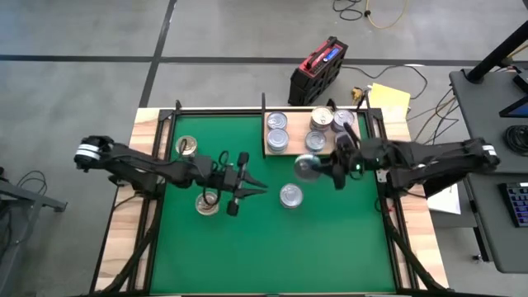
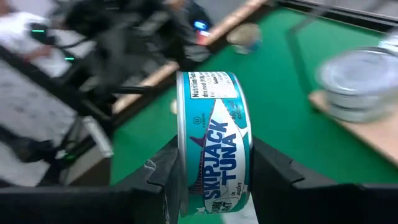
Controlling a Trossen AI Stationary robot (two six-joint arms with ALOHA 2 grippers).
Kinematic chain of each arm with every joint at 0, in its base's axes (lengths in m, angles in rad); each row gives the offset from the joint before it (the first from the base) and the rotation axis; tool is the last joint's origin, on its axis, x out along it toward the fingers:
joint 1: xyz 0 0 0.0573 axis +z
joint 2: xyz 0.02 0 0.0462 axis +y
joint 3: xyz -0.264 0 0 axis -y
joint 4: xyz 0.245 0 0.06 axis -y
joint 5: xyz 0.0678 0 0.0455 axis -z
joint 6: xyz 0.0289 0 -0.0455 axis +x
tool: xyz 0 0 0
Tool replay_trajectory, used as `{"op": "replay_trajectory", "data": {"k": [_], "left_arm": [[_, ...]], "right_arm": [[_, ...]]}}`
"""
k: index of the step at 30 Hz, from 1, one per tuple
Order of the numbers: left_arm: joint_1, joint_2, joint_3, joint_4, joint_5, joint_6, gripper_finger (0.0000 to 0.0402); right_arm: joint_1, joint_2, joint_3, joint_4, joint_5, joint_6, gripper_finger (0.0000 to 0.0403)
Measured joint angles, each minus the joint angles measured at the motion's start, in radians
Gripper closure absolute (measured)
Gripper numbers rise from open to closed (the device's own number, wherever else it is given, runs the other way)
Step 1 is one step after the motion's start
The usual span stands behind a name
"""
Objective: Stack canned seafood by type on shelf
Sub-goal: Stack the green/blue tuna can on top of the green/blue tuna can on the shelf
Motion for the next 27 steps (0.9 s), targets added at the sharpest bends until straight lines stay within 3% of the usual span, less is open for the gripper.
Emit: {"op": "replay_trajectory", "data": {"k": [8, 15, 18, 23, 27], "left_arm": [[0.020, 0.135, 0.066, 0.055, -0.004, -0.108, 0.0248], [0.045, 0.225, 0.147, 0.045, -0.148, -0.209, 0.0165], [0.065, 0.237, 0.163, 0.050, -0.139, -0.243, 0.0144], [0.083, 0.255, 0.171, 0.040, 0.008, -0.255, 0.0132], [0.088, 0.257, 0.180, 0.041, 0.016, -0.268, 0.0131]], "right_arm": [[0.154, 0.018, -0.146, 0.293, 0.124, -0.067, 0.0271], [0.220, 0.035, -0.185, 0.375, 0.162, -0.232, 0.0271], [0.242, 0.040, -0.185, 0.400, 0.208, -0.286, 0.0271], [0.249, 0.061, -0.185, 0.424, 0.246, -0.353, 0.0271], [0.249, 0.091, -0.185, 0.469, 0.246, -0.375, 0.0271]]}}
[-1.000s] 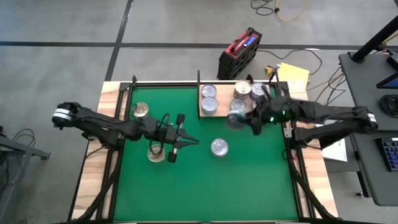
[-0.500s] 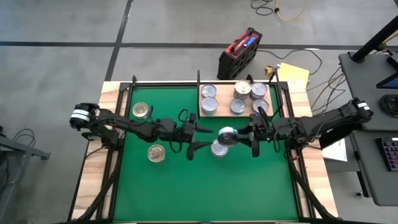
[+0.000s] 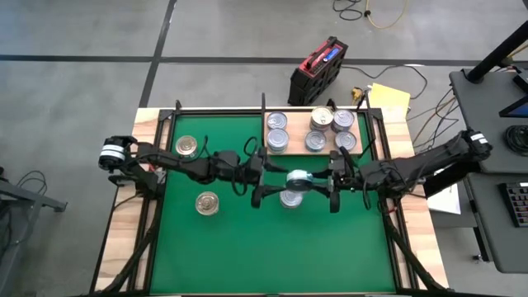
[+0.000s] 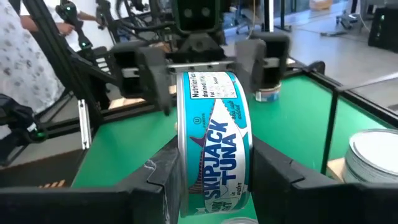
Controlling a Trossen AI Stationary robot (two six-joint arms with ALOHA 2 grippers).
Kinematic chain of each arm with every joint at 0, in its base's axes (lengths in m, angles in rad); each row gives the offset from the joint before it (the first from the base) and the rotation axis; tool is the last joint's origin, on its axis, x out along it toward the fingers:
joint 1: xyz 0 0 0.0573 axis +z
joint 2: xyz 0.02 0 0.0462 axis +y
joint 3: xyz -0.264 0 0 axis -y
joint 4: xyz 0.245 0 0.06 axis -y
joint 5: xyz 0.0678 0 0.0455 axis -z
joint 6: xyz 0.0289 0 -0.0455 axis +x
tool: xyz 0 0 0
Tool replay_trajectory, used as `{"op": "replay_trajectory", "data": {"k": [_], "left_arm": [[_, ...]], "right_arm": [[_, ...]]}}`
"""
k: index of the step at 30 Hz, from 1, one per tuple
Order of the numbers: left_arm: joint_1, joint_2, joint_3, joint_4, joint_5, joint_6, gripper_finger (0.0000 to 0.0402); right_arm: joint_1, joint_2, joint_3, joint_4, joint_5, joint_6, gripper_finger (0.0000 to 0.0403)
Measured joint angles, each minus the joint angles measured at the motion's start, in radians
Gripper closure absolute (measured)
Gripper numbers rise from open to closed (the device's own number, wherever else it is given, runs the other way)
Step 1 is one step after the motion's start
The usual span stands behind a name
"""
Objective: Stack canned seafood by type on shelf
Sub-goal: Stack the green/blue tuna can on top of the green/blue tuna can on the shelf
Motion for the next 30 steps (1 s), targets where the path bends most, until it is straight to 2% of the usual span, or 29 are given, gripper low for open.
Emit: {"op": "replay_trajectory", "data": {"k": [11, 19, 25, 30], "left_arm": [[0.000, 0.006, 0.000, 0.002, 0.001, -0.004, 0.0144], [0.000, 0.012, 0.000, 0.005, 0.006, -0.004, 0.0197], [0.000, 0.012, 0.000, -0.001, 0.039, -0.013, 0.0281], [0.001, 0.012, 0.000, 0.009, 0.045, -0.033, 0.0282]], "right_arm": [[0.000, 0.081, 0.001, 0.131, -0.001, -0.054, 0.0271], [-0.001, 0.114, 0.001, 0.187, 0.005, -0.054, 0.0267], [-0.001, 0.138, 0.001, 0.188, 0.006, -0.061, 0.0260], [0.000, 0.141, 0.001, 0.193, 0.009, -0.062, 0.0251]]}}
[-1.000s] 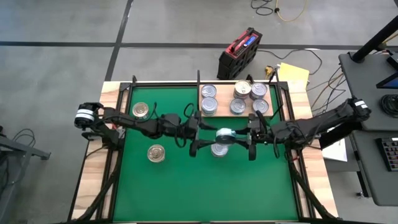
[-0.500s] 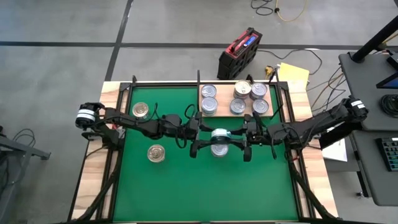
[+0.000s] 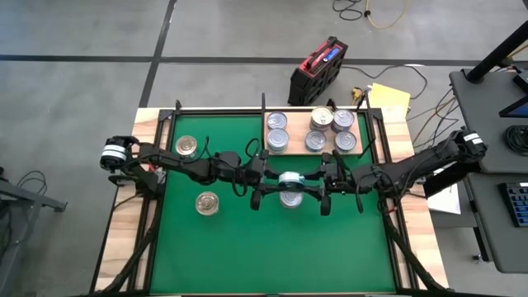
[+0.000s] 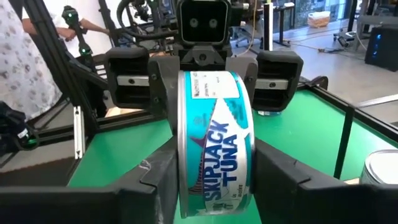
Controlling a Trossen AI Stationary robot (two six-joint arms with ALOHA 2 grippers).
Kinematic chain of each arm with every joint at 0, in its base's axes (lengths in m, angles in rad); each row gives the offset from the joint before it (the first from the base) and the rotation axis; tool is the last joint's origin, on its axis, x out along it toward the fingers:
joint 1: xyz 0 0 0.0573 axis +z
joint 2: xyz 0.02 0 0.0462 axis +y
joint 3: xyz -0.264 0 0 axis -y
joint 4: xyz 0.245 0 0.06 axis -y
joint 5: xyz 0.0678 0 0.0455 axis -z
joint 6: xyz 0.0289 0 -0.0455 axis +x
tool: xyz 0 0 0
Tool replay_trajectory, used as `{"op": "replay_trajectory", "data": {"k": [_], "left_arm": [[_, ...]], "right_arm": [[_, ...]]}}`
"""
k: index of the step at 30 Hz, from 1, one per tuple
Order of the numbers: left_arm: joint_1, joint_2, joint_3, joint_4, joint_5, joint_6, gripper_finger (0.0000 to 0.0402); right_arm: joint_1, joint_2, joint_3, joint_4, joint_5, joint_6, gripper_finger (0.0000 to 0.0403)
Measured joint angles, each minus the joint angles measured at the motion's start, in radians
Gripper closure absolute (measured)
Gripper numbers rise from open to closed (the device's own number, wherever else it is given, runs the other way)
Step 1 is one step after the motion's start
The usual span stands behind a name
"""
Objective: Stack canned seafood by type on shelf
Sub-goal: Stack the green/blue tuna can on top of the green/blue tuna can on the shelf
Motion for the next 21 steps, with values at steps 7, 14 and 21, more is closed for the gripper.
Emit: {"op": "replay_trajectory", "data": {"k": [7, 14, 21], "left_arm": [[0.019, 0.000, -0.008, 0.036, 0.001, -0.136, 0.0282], [0.053, 0.000, -0.090, 0.205, -0.002, -0.403, 0.0282], [0.102, 0.000, -0.135, 0.218, 0.056, -0.798, 0.0282]], "right_arm": [[0.000, -0.046, 0.001, -0.010, 0.016, -0.036, 0.0196], [0.006, -0.134, 0.002, -0.078, 0.008, -0.077, 0.0161], [0.115, -0.121, 0.017, -0.090, 0.018, -0.497, 0.0161]]}}
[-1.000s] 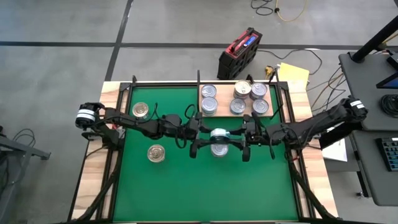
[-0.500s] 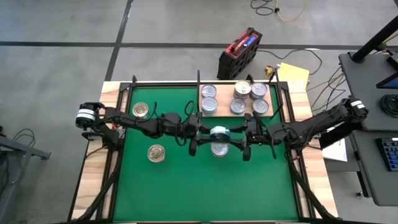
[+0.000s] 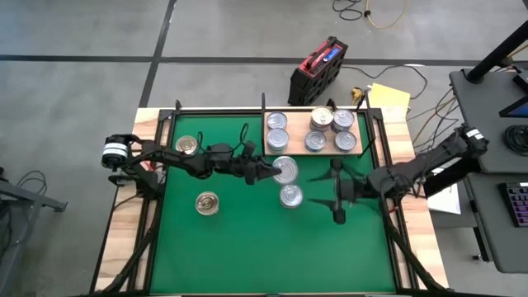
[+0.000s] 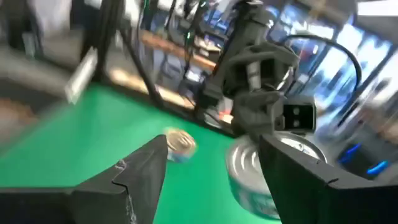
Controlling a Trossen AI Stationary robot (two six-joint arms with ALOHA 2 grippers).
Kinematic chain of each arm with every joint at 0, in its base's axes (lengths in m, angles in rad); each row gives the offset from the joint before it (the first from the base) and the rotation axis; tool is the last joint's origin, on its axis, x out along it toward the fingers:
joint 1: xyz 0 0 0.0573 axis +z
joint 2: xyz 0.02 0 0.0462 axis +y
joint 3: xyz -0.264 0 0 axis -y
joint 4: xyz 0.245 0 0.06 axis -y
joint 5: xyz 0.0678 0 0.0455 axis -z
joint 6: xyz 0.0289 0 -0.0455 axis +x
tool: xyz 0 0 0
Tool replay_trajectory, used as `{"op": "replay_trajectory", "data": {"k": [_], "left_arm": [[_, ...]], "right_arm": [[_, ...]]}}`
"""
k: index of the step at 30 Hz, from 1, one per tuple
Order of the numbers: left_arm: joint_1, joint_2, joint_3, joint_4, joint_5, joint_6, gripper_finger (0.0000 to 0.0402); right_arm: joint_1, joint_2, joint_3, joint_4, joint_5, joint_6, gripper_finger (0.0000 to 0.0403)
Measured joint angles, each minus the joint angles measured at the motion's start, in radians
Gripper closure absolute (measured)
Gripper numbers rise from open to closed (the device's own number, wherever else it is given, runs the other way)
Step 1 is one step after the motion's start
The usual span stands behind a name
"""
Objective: Stack canned seafood by type on shelf
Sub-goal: Stack the green/blue tuna can on top of the green/blue tuna can on the shelf
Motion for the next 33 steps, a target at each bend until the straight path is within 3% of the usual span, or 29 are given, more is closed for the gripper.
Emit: {"op": "replay_trajectory", "data": {"k": [5, 11, 16, 23, 33], "left_arm": [[-0.001, 0.000, 0.001, 0.043, 0.026, -0.181, 0.0282], [0.000, 0.000, 0.001, 0.041, -0.059, -0.254, 0.0282], [0.000, 0.000, 0.002, 0.041, -0.118, -0.283, 0.0282], [-0.021, 0.000, 0.002, 0.043, -0.130, -0.282, 0.0282], [-0.052, 0.000, 0.016, 0.066, -0.145, -0.271, 0.0282]], "right_arm": [[0.111, 0.095, 0.025, 0.004, 0.193, -0.397, 0.0169], [0.204, 0.265, 0.103, 0.015, 0.583, -0.819, 0.0161], [0.193, 0.409, 0.166, 0.056, 0.791, -1.018, 0.0147], [0.125, 0.500, 0.228, 0.067, 0.861, -1.048, 0.0153], [0.069, 0.526, 0.275, 0.060, 0.831, -1.059, 0.0186]]}}
